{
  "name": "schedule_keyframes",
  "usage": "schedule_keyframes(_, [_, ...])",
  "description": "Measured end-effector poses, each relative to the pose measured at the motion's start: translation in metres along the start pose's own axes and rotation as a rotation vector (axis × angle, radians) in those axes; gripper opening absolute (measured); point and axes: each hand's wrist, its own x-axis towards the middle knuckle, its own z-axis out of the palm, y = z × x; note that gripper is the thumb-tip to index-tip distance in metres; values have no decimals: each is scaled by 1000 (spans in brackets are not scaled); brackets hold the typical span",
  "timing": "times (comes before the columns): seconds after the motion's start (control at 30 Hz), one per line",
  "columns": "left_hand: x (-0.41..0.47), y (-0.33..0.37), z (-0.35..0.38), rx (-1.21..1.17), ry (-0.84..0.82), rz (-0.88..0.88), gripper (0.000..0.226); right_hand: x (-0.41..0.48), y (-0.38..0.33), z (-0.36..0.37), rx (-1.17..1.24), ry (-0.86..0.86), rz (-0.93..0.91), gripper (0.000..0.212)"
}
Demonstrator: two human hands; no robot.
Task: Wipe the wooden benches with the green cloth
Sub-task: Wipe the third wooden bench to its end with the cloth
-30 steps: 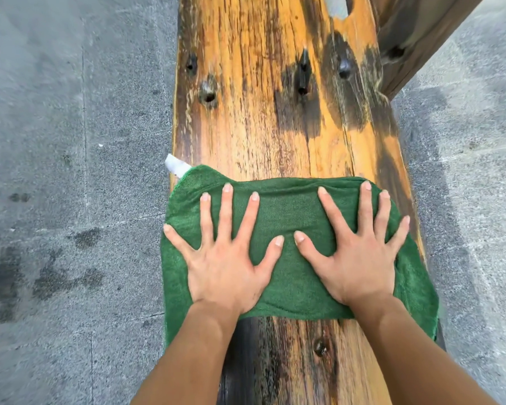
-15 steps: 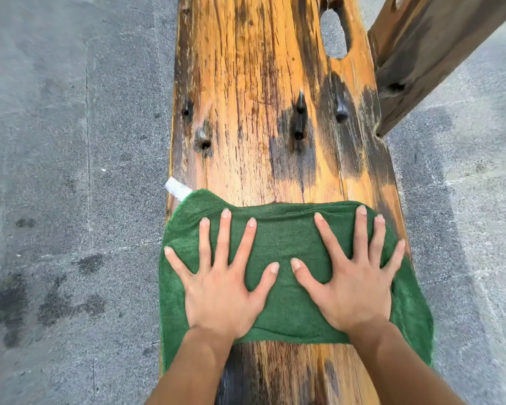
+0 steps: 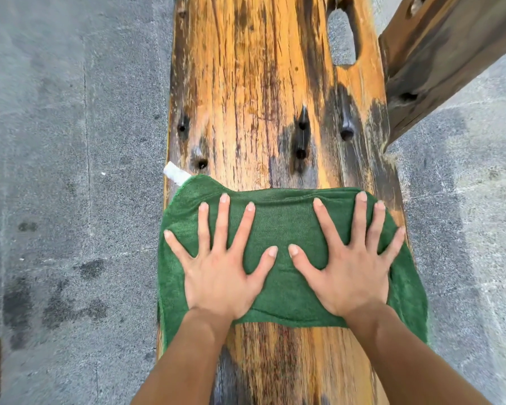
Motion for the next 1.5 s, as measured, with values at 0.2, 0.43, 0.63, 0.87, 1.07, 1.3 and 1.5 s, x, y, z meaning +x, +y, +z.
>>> schedule_keyframes(0.2, [36, 1, -8, -12, 25, -22, 77, 39, -7, -9, 3, -8, 2, 85])
schedule_keyframes(0.43, [69, 1, -13, -13, 26, -24, 77, 68, -13, -12, 17, -12, 23, 84])
schedule_keyframes(0.63, [87, 1, -20, -18, 4, -25, 77, 91, -14, -18, 17, -35, 26, 85])
schedule_keyframes(0.87, [116, -1, -28, -34, -9, -36, 78, 128, -18, -24, 13, -38, 12, 85])
schedule_keyframes(1.07, [140, -3, -36, -84, -11, -71, 84, 151, -20, -29, 5, -58, 18, 85])
schedule_keyframes(1.3, [187, -9, -39, -99, 21, -28, 79, 188, -27, -34, 27, -32, 68, 86])
schedule_keyframes(1.5, [202, -9, -41, -55, 12, -16, 77, 209, -29, -37, 14, -26, 59, 88])
